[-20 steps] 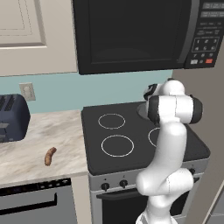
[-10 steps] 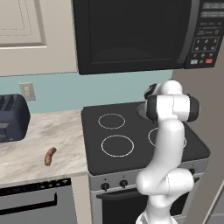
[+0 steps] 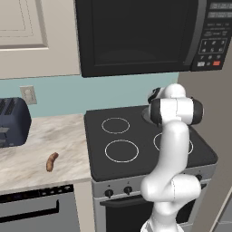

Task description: Put the broccoli and potato in the pan. Then turn on the rear right burner and set the heat to medium.

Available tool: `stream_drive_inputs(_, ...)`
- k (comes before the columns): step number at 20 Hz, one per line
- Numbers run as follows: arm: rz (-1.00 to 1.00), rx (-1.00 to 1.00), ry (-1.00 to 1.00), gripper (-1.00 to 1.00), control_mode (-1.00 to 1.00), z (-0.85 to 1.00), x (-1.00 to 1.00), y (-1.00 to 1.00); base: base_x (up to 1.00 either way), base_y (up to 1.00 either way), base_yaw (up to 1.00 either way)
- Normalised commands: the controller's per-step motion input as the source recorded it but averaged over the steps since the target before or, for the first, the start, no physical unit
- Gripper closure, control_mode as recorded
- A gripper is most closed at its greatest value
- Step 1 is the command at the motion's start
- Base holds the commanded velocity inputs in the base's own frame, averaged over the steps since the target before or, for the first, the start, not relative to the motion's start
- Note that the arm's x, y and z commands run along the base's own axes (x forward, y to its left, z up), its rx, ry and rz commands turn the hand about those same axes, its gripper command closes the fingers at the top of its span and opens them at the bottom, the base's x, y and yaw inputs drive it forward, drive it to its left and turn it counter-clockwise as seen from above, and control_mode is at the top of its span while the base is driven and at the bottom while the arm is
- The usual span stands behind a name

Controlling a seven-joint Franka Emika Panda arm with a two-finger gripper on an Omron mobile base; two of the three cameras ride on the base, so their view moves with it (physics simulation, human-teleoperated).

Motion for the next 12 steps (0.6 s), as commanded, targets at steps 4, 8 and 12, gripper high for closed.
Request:
stream_drive_inputs(4, 0.0, 0.0, 0.0, 1.0, -1.0, -0.11, 0.06, 0.0, 0.0, 0.0, 0.0)
stream_drive_inputs(8, 0.0, 0.0, 0.0, 1.0, -1.0, -0.14, 0.0, 0.0, 0.0, 0.0, 0.0)
stream_drive_inputs(12, 0.0, 0.0, 0.0, 1.0, -1.0, -0.21, 0.0, 0.0, 0.0, 0.0, 0.0)
